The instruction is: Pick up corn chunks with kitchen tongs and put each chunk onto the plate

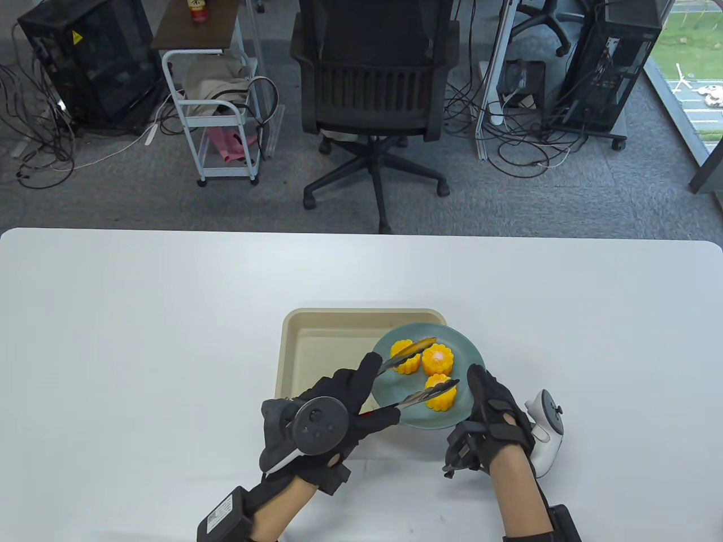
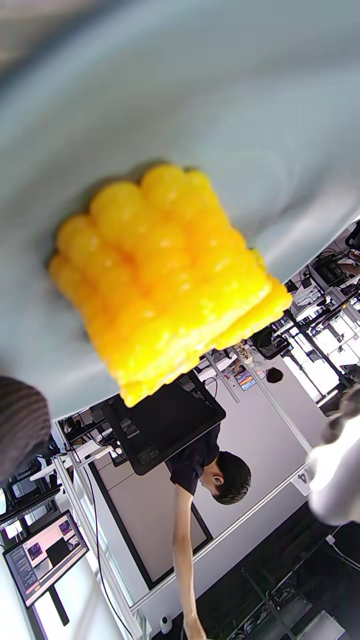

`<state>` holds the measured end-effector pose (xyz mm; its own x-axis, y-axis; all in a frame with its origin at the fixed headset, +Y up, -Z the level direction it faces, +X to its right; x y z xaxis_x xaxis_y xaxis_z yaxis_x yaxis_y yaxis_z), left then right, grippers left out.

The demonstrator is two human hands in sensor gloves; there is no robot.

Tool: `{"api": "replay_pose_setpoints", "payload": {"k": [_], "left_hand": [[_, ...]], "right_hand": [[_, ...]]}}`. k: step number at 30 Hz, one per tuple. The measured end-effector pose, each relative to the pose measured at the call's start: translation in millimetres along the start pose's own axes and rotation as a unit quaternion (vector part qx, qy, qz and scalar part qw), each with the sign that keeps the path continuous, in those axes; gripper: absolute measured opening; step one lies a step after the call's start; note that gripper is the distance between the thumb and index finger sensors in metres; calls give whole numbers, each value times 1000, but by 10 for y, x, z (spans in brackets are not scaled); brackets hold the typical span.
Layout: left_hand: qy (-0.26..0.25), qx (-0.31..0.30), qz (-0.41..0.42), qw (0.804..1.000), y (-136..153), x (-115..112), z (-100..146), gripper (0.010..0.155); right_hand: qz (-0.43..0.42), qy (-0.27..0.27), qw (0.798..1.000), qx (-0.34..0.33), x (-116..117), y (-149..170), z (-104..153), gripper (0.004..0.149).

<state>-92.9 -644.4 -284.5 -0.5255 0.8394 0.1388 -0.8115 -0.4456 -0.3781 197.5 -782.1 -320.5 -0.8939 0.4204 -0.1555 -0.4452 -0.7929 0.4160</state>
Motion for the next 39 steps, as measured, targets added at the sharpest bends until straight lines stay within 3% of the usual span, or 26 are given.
{"api": "replay_pose_setpoints", "payload": {"k": [11, 16, 20, 26, 31, 39], "left_hand": [[-17, 118, 26, 993, 650, 298, 61, 88], [9, 204, 20, 979, 1021, 243, 75, 89], [46, 247, 4, 968, 1216, 71, 104, 89], [106, 274, -36, 955, 1251, -149, 118, 90], [175, 286, -88, 938, 1107, -329, 157, 89], [211, 304, -129, 920, 1059, -447, 200, 88]], "right_hand": [[-5, 4, 1000, -3, -28, -30, 2, 56], [-10, 2, 1000, -4, -38, -44, 6, 56], [-13, -2, 1000, -4, -38, -47, 10, 56], [-18, -8, 1000, -5, -37, -64, 20, 56], [-19, -7, 1000, -4, -48, -62, 21, 56], [-17, -8, 1000, -1, -47, -55, 20, 56]]}}
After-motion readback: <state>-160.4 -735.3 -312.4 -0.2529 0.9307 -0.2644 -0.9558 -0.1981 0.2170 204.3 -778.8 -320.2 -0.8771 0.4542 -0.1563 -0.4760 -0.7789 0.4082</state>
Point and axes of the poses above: the tracker on the back of each hand, its own y axis roughly to the little-finger side, its own z axis roughly from the fingertips to the wrist, x = y × z, the point moved 3 cm from there along -z, roughly from the wrist to the fingertips, and after that the axes turned 2 degrees about z, right-handed, at the moved point
